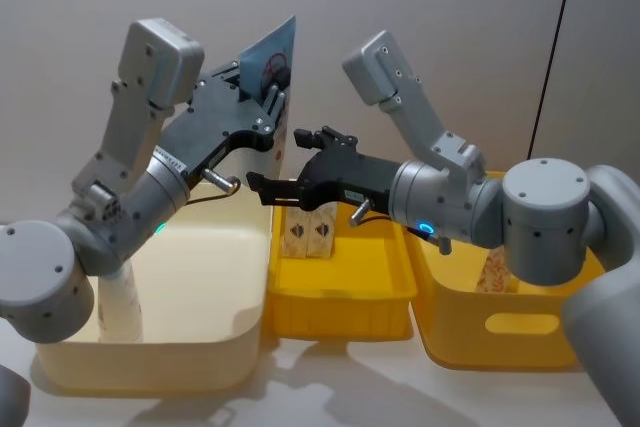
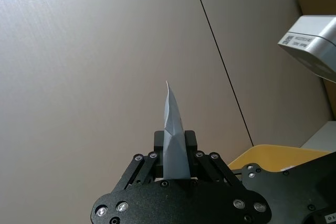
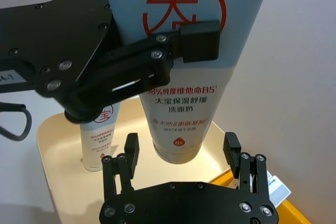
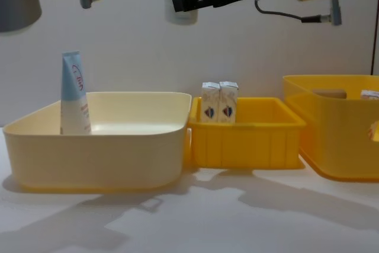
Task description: Bimanual collaborative sorting of washing and personal care products
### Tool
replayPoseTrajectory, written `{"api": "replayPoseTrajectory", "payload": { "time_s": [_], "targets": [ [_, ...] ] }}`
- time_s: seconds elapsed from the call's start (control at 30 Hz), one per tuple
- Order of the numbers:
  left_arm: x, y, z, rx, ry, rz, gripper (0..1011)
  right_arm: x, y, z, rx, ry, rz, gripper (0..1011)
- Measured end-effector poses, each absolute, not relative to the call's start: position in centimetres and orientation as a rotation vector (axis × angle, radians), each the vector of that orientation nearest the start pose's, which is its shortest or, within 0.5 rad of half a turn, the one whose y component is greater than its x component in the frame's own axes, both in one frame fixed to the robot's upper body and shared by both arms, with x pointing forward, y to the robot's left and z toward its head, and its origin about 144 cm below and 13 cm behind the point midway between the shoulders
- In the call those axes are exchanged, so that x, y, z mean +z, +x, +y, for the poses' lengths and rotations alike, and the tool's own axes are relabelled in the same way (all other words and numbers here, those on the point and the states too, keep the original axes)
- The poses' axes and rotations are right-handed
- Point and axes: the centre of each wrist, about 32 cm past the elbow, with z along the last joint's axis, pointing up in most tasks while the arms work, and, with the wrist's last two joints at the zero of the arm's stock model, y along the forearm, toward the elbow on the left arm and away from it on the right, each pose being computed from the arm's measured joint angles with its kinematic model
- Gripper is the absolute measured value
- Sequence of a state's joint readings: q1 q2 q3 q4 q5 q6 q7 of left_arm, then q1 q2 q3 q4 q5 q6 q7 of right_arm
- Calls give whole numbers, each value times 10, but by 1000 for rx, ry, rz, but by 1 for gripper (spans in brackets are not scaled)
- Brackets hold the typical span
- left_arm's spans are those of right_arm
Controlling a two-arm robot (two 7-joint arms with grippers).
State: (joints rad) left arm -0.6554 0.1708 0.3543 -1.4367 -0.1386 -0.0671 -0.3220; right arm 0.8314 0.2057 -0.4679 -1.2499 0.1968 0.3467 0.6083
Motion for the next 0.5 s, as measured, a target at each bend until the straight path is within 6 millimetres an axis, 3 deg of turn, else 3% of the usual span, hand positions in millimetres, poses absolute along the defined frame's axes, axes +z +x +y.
{"api": "replayPoseTrajectory", "payload": {
  "time_s": [0.5],
  "targets": [
    [1345,589,166,884,-189,-536,222,1359,633,-168,-692,-216,-183,1001]
  ]
}}
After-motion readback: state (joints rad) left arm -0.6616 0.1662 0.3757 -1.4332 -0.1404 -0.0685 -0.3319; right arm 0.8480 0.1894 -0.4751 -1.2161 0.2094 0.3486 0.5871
